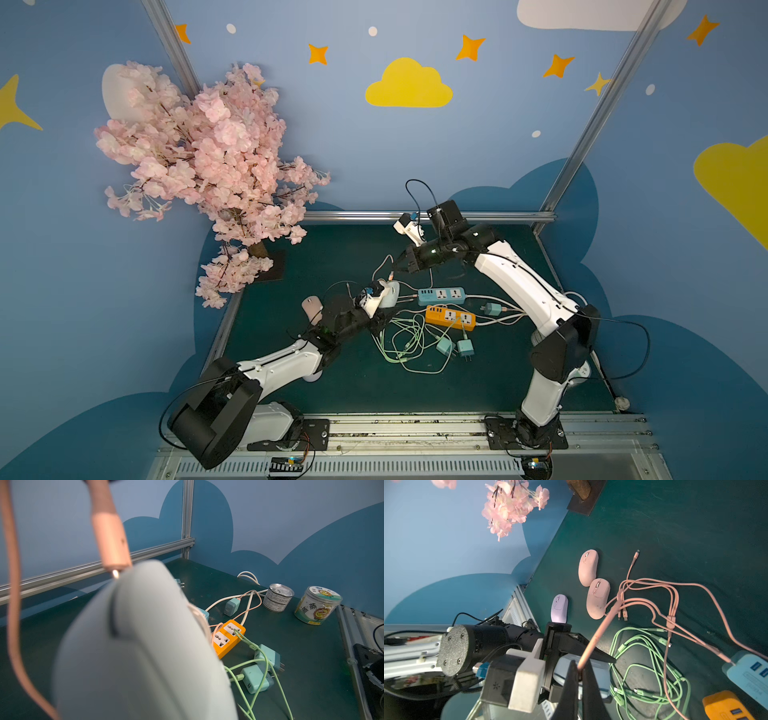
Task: Unplug the wireless mouse
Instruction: Remove the power cord from the mouse, then place the power cord at the center of the board.
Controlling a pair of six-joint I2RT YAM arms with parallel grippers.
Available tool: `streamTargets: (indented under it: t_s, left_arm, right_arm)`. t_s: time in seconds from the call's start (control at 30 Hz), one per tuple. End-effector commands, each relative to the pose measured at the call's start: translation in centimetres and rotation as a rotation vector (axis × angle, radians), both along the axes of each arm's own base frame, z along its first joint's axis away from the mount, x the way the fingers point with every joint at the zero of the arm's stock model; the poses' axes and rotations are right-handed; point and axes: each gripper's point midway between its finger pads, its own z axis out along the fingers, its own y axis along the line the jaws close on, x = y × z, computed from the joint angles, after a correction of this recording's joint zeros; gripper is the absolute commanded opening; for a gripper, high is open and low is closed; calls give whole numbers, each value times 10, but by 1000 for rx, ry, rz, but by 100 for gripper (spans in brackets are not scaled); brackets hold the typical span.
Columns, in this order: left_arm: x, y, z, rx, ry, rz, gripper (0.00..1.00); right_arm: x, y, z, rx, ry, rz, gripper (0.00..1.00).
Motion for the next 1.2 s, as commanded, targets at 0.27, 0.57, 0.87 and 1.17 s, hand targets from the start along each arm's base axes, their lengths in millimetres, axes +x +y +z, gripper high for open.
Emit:
streamTargets:
  t_s: [0.27, 0.57, 0.87, 1.17]
  left_arm:
    - [-8, -3, -11, 16, 34, -38, 5]
    - [-8, -2, -14, 22, 38, -31, 5]
    - [-1, 10, 0, -22, 52, 66, 5]
    - [-10, 25, 33, -100, 58, 123, 5]
  right_arm:
    - [31, -12, -1, -20, -56, -76, 0]
    - [-5, 13, 49, 33, -253, 14, 0]
    - [78, -4, 15, -75, -285, -135, 0]
    - [136, -5, 112, 2, -601, -253, 0]
